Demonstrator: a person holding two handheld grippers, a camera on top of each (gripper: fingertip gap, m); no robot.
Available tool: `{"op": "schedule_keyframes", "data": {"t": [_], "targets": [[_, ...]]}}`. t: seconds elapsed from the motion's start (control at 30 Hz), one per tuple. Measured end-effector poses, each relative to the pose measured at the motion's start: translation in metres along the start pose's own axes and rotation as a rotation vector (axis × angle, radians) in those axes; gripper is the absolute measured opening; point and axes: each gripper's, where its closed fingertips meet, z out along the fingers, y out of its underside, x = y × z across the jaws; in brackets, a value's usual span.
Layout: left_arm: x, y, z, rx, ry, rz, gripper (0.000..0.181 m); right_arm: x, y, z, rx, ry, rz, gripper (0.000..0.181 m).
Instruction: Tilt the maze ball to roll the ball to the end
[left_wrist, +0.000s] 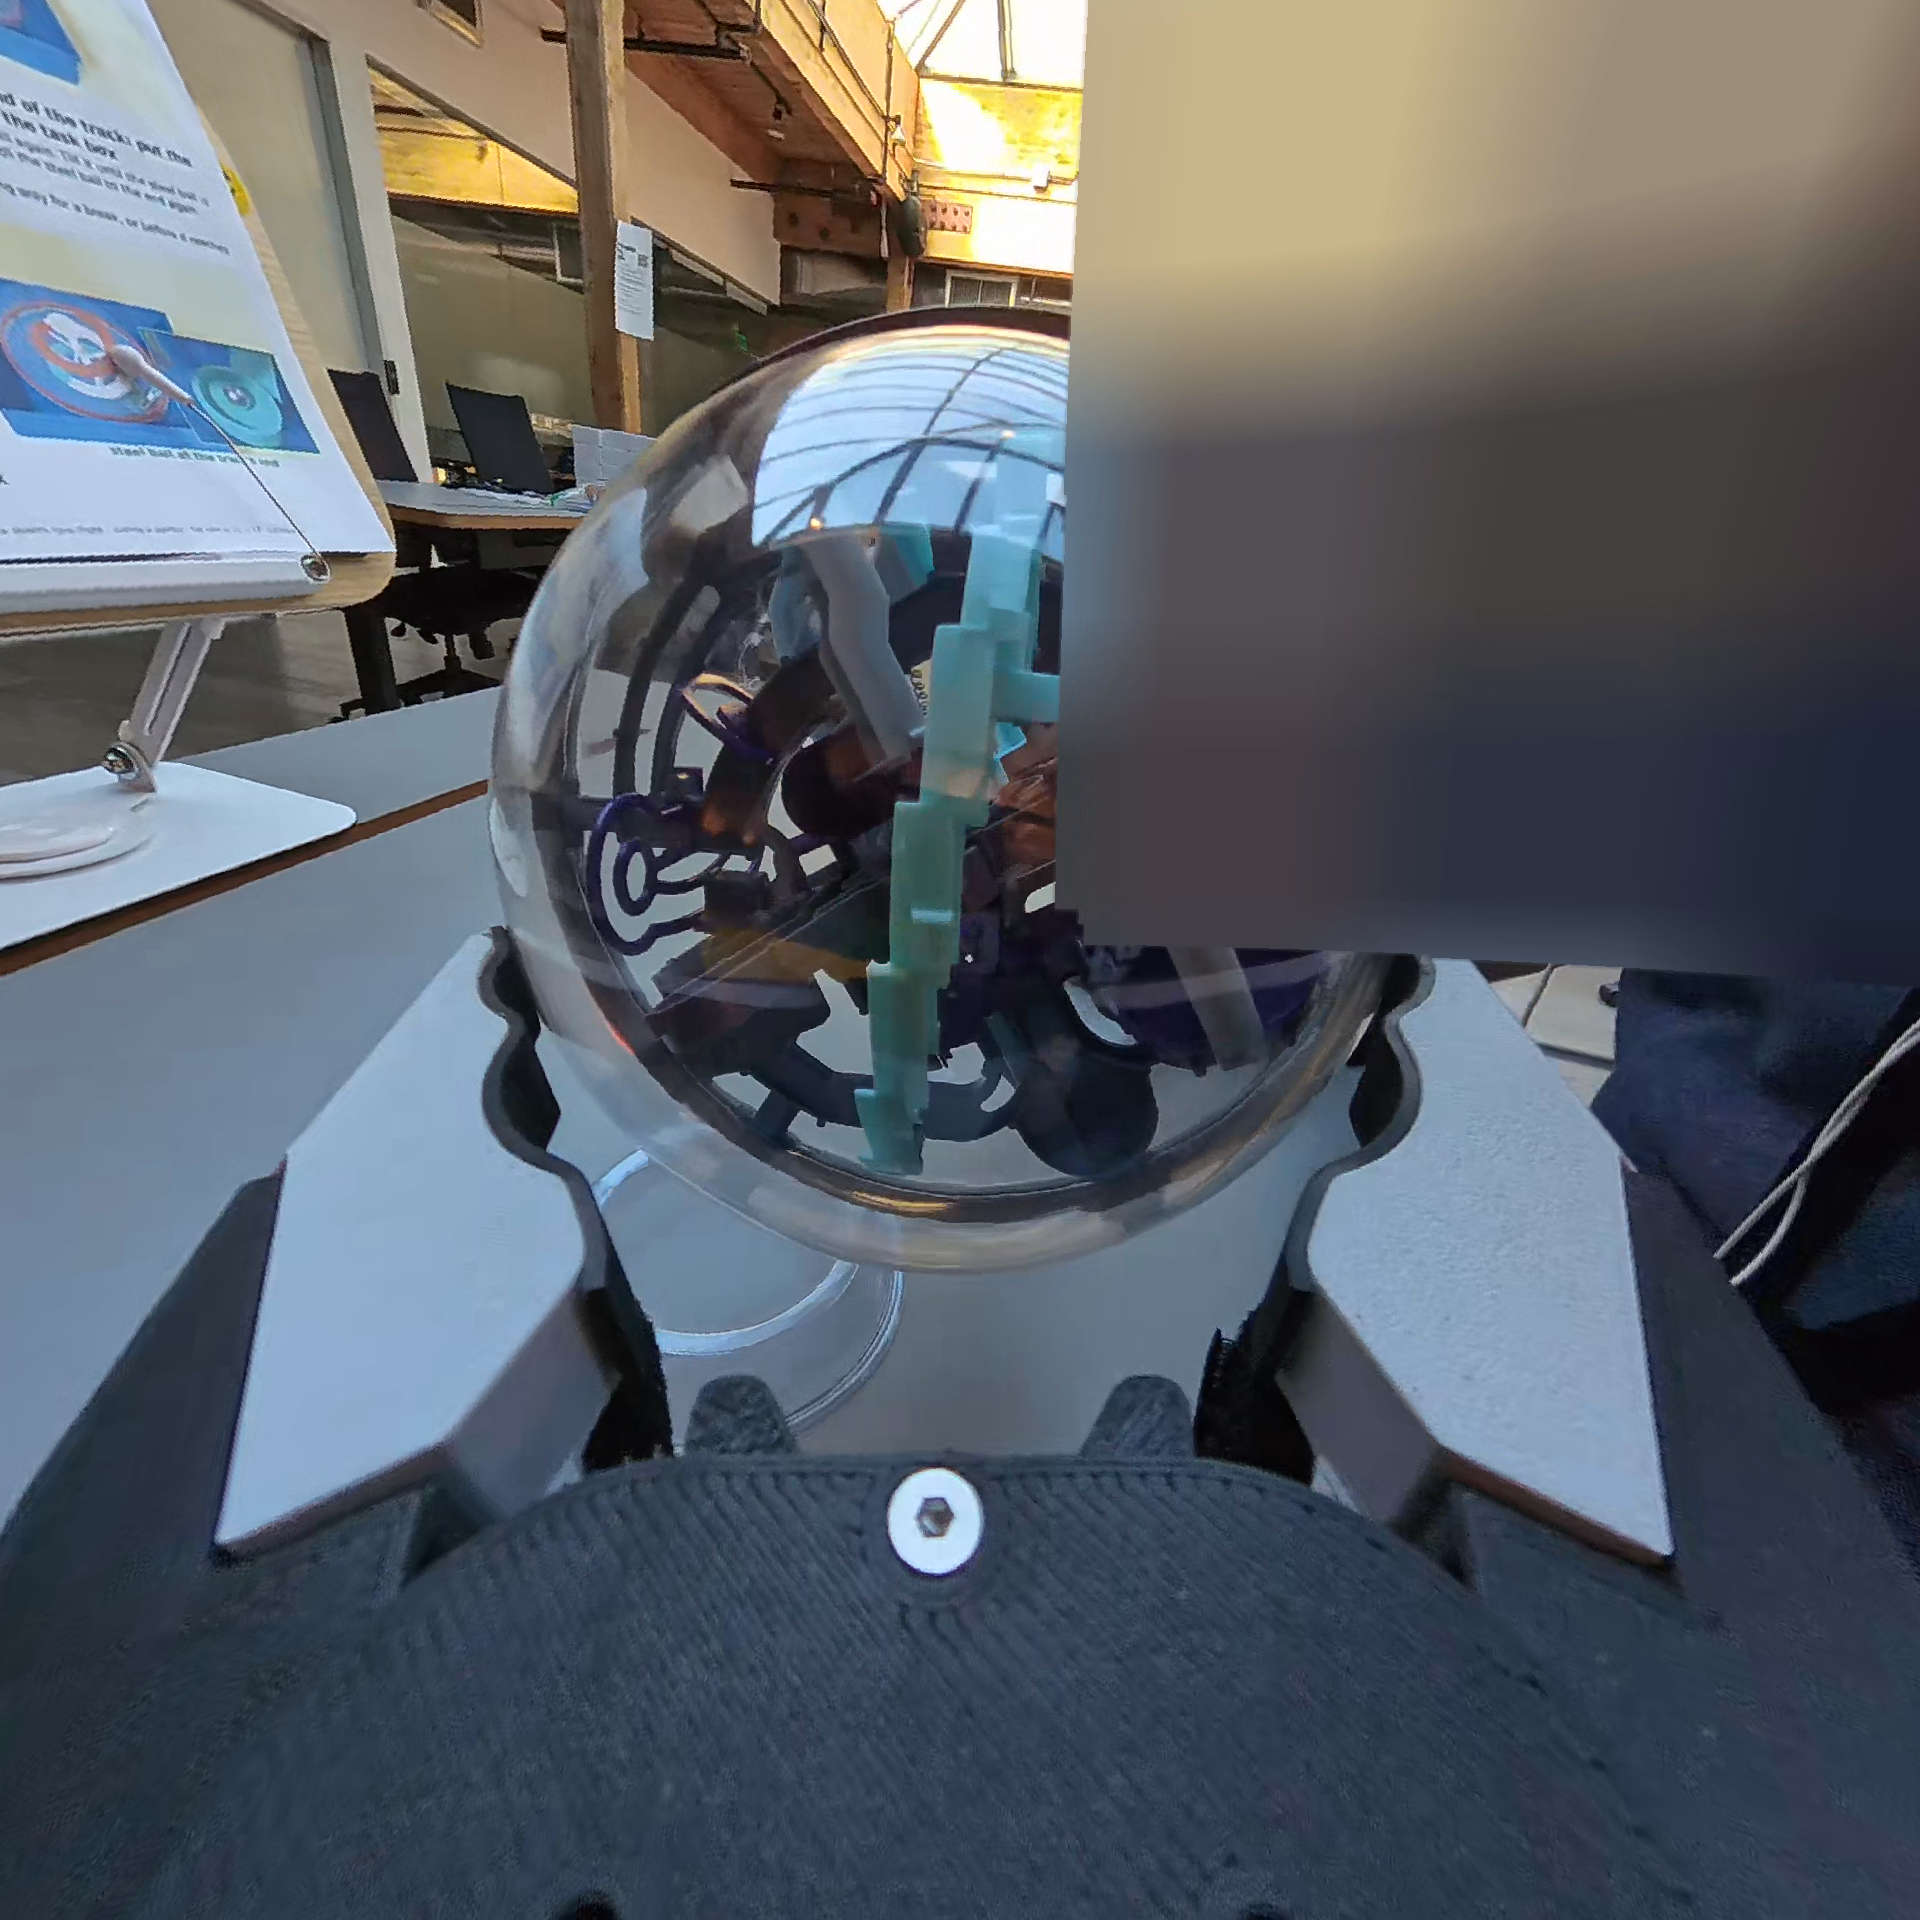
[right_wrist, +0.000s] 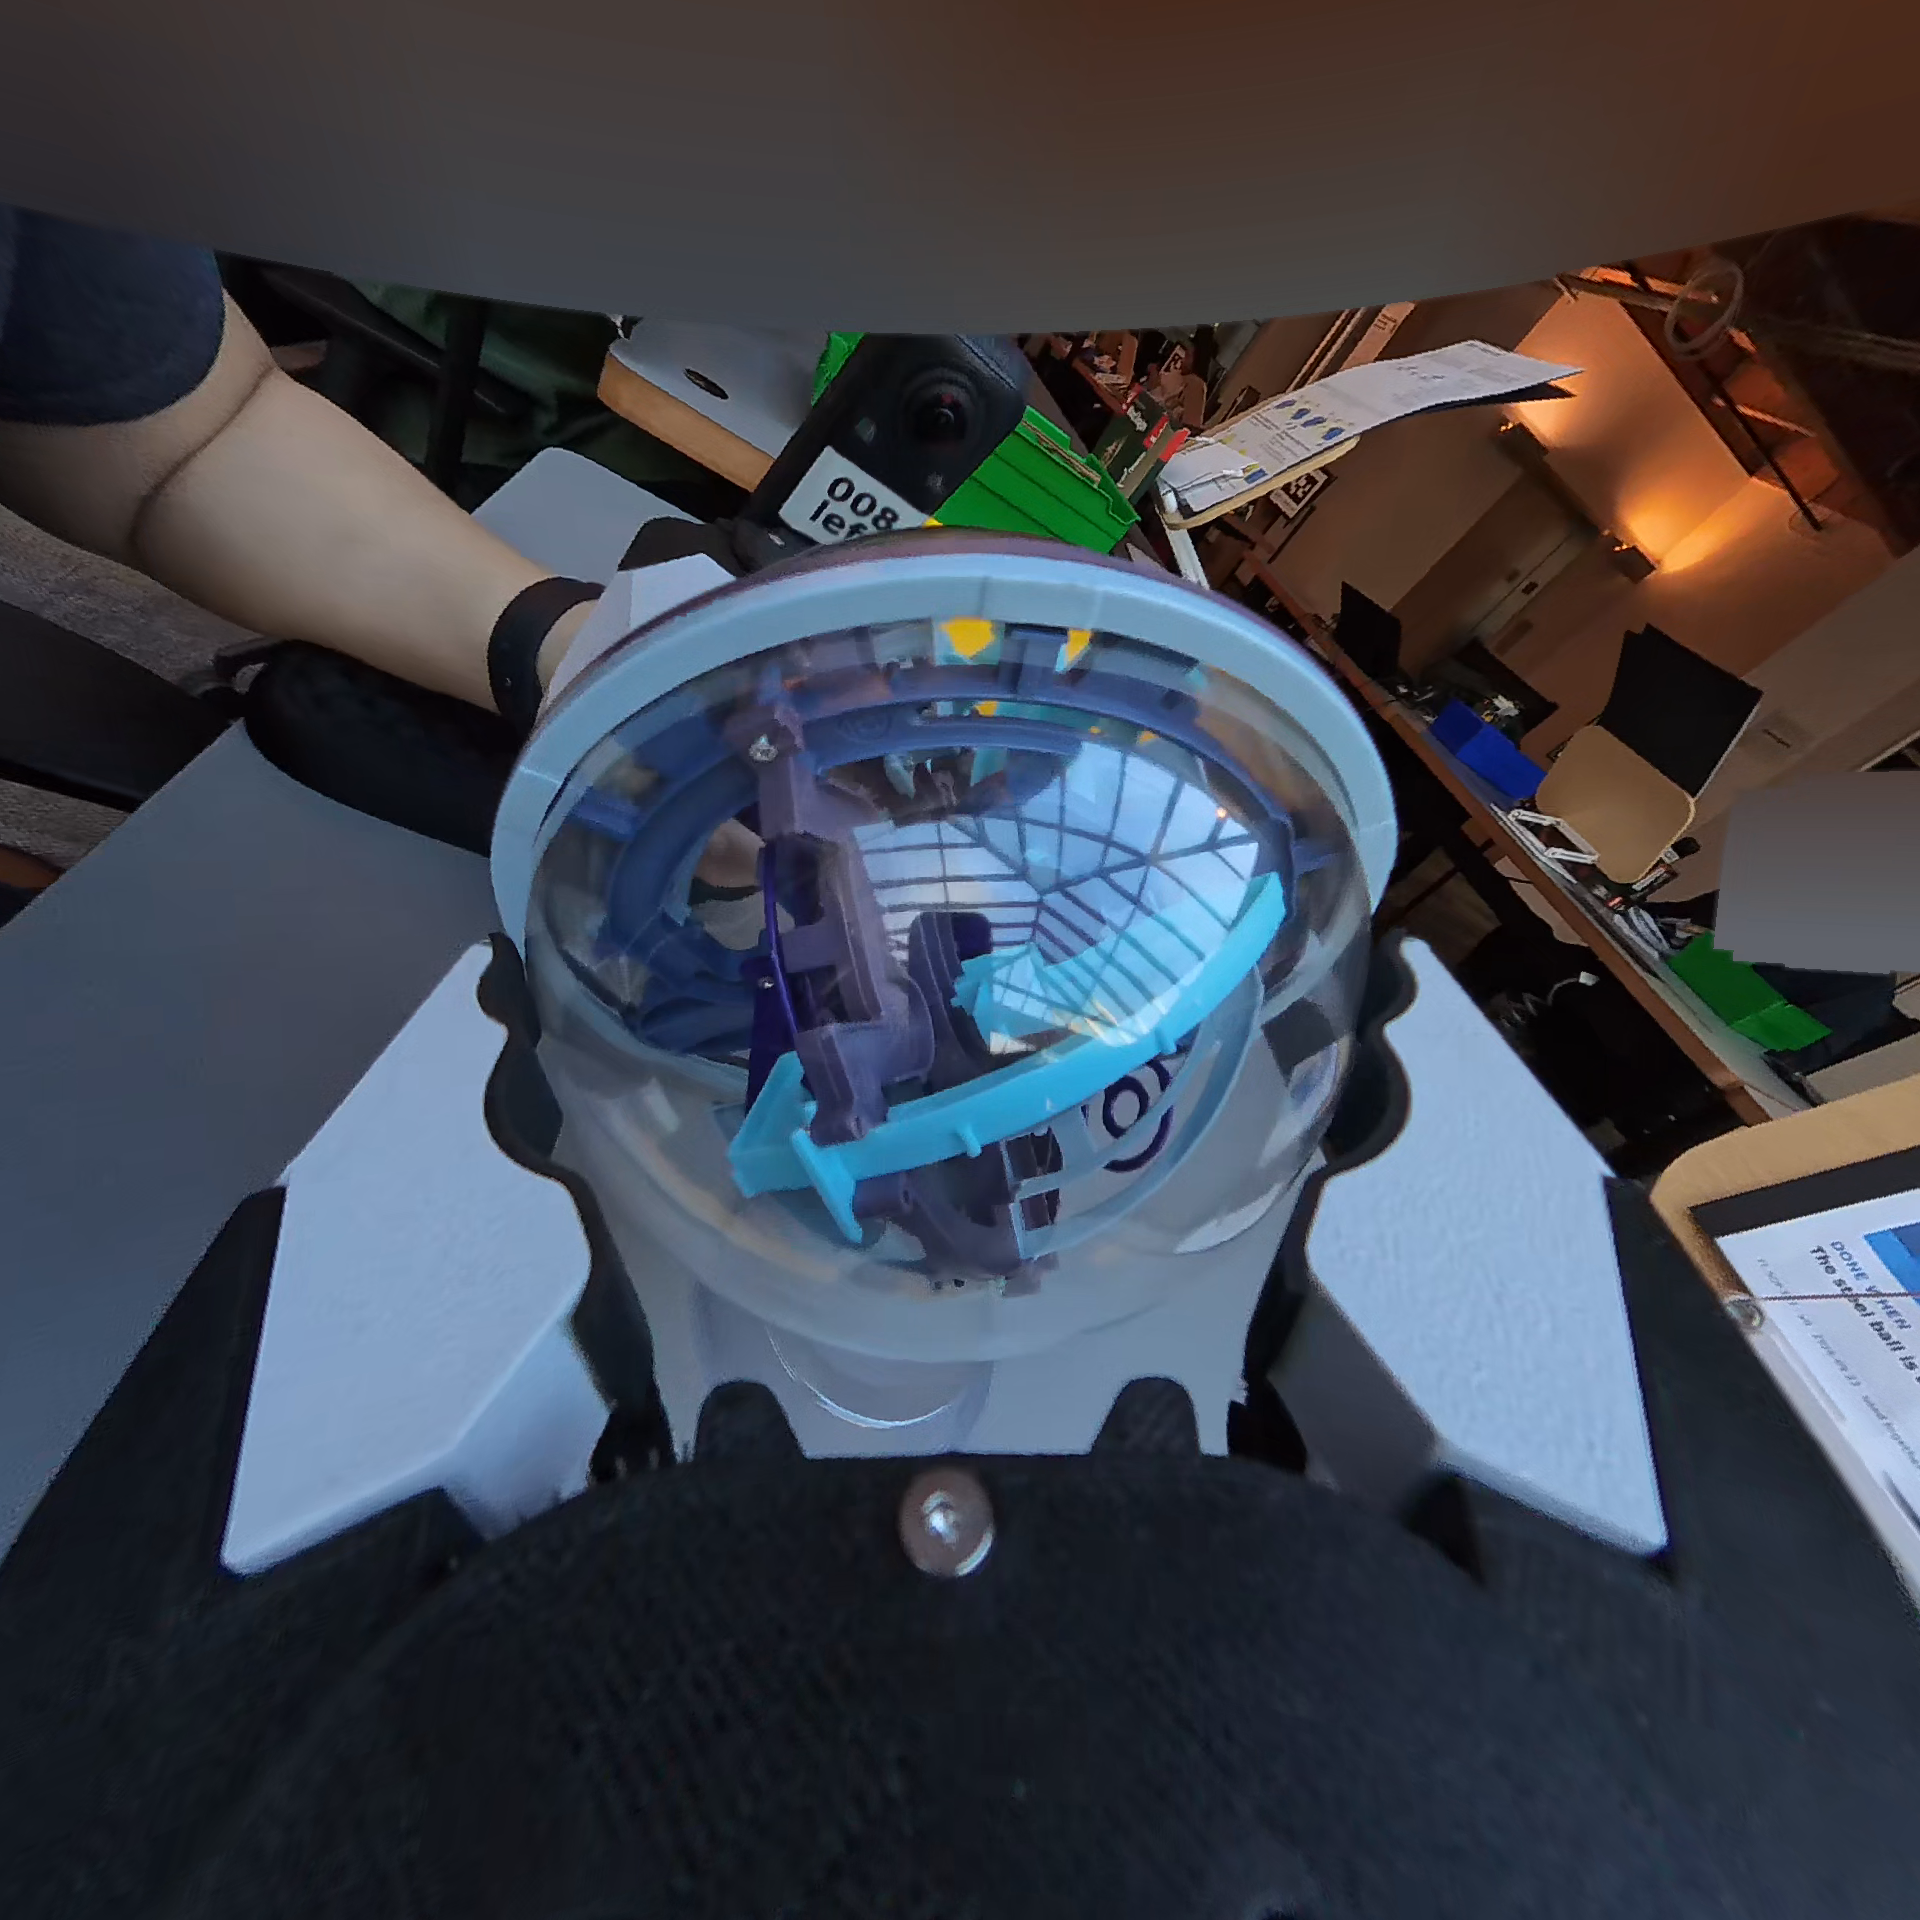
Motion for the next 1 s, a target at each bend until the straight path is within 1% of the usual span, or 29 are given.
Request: {"op": "schedule_keyframes", "data": {"t": [0.23,0.43,0.73,1.0], "targets": [[0.0,0.005,0.0,-0.036,-0.035,0.139,0.155,-0.005,0.004,0.0,-0.038,0.013,-0.132,0.153],[0.004,0.006,0.001,-0.046,-0.041,0.214,0.155,-0.009,0.0,-0.002,-0.04,0.013,-0.219,0.153],[0.005,0.012,0.002,-0.085,-0.071,0.31,0.155,-0.014,0.003,-0.004,-0.06,0.016,-0.328,0.153],[0.012,0.005,0.003,-0.057,-0.106,0.419,0.155,-0.016,-0.005,-0.007,-0.082,0.026,-0.443,0.153]]}}
